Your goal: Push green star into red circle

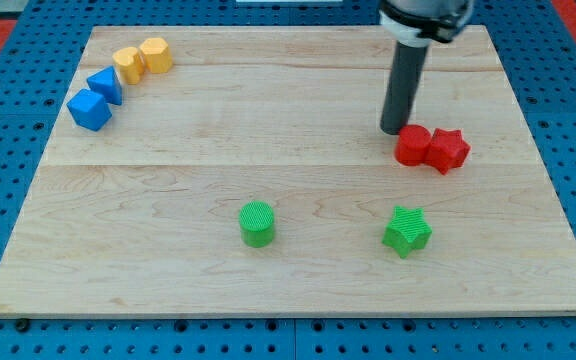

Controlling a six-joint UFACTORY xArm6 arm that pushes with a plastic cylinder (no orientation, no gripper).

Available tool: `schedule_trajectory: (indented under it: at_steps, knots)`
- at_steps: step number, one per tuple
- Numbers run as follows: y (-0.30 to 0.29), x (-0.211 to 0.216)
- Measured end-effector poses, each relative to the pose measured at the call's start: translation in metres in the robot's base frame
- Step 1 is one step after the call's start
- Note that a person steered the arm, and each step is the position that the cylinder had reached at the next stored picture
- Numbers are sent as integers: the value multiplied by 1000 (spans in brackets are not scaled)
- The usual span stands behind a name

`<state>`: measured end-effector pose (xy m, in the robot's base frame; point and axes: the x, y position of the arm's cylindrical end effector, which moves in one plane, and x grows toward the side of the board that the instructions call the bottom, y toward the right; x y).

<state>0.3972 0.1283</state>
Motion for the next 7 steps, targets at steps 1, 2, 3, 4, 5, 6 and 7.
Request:
schedule_trajectory:
  at_steps: [1,2,3,4,5,6,7]
  knots:
    - [-70,-20]
    - [-109,-33]
    - [-129,-28]
    - [-128,17]
    - [-131,68]
    - [-146,122]
    - [-134,204]
